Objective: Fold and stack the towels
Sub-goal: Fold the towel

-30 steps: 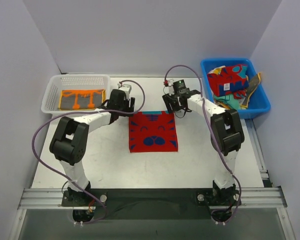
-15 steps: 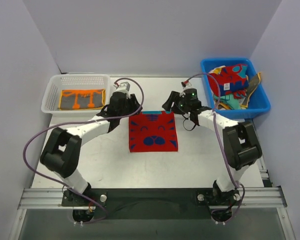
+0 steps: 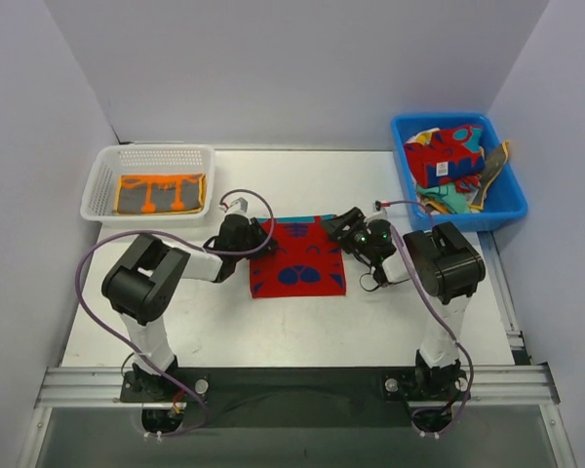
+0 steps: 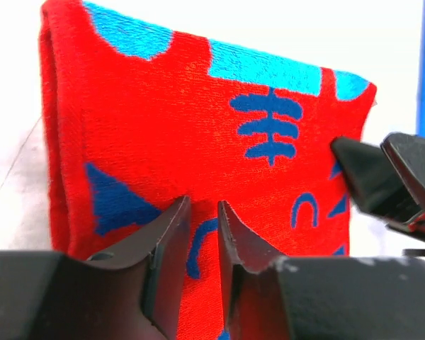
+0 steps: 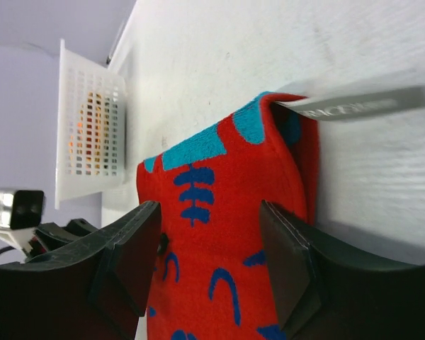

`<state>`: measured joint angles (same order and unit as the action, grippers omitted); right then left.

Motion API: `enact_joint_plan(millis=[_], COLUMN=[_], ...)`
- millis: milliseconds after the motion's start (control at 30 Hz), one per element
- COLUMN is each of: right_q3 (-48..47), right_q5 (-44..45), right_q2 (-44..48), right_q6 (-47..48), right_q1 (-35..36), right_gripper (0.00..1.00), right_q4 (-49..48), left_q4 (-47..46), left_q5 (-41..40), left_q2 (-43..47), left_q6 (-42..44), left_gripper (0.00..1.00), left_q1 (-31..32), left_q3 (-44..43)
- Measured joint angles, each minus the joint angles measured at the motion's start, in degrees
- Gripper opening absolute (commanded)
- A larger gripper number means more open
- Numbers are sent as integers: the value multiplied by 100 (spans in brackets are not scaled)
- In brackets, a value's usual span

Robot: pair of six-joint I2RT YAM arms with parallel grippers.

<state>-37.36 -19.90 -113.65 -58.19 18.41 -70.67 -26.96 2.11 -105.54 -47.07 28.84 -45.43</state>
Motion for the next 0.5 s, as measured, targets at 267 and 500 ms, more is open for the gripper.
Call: enact_joint_plan(millis=[267,500], right_q3=[817,1384], right_q5=[417,699], right_q2=[173,944], right_q6=[-374,-374], right_q1=[-142,-116], right_gripper=[59,58], right_q4=[-901,-260], left_q4=[-1008,-1069], left_q5=[31,-11], left_q2=[205,763], left_q6=[-675,-758], left_gripper=[33,35], left_q1=[-109,-68], left_q3=[863,1528])
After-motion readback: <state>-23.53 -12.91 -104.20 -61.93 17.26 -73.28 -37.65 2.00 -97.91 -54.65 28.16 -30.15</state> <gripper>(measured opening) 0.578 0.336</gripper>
